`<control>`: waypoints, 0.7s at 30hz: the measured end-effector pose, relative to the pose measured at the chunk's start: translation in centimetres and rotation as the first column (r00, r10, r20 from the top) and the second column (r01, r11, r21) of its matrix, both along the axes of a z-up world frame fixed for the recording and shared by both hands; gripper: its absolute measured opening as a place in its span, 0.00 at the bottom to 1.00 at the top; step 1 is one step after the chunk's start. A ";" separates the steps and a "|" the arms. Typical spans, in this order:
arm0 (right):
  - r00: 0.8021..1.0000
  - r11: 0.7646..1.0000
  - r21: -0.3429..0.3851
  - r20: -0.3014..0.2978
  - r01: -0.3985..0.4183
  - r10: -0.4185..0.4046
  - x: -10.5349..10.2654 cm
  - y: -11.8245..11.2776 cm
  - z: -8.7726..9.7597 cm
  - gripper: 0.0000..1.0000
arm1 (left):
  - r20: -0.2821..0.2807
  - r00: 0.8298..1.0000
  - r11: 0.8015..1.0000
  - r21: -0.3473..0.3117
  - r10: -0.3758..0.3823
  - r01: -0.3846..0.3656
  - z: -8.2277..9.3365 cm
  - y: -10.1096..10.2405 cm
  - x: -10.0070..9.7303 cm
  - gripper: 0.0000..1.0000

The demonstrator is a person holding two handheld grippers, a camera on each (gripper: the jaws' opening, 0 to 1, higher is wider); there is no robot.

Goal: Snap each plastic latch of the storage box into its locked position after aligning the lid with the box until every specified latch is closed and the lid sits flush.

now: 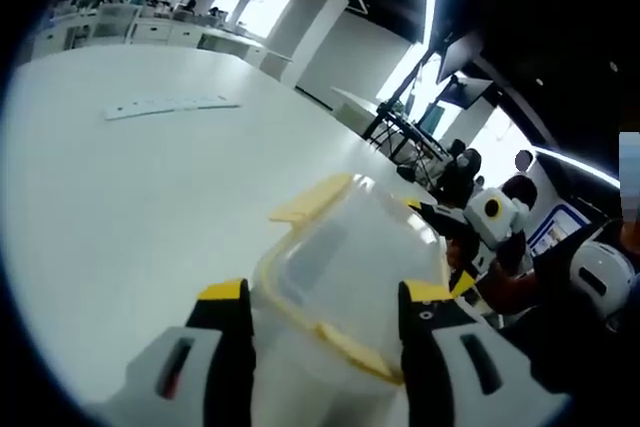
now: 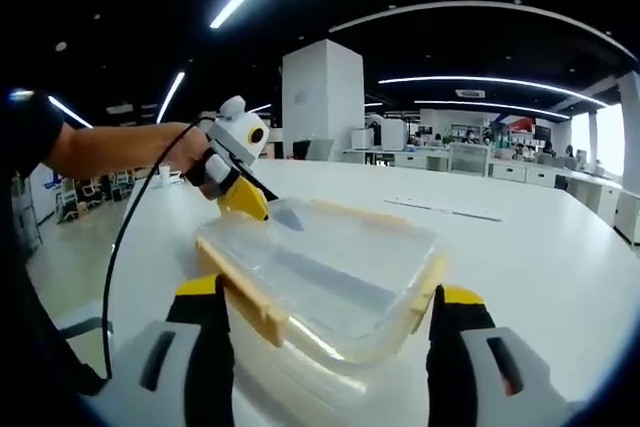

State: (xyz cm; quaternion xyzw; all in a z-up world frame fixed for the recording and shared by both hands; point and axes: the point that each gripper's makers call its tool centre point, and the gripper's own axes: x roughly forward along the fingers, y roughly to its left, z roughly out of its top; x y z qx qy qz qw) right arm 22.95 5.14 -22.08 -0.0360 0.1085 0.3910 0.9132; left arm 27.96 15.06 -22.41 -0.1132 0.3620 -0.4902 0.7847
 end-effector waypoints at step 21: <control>0.998 0.992 -0.110 0.021 -0.065 0.067 -0.1 0.1 -0.7 0.87 | 0.015 1.000 1.000 -0.011 -0.011 0.011 -0.1 0.2 -0.2 0.57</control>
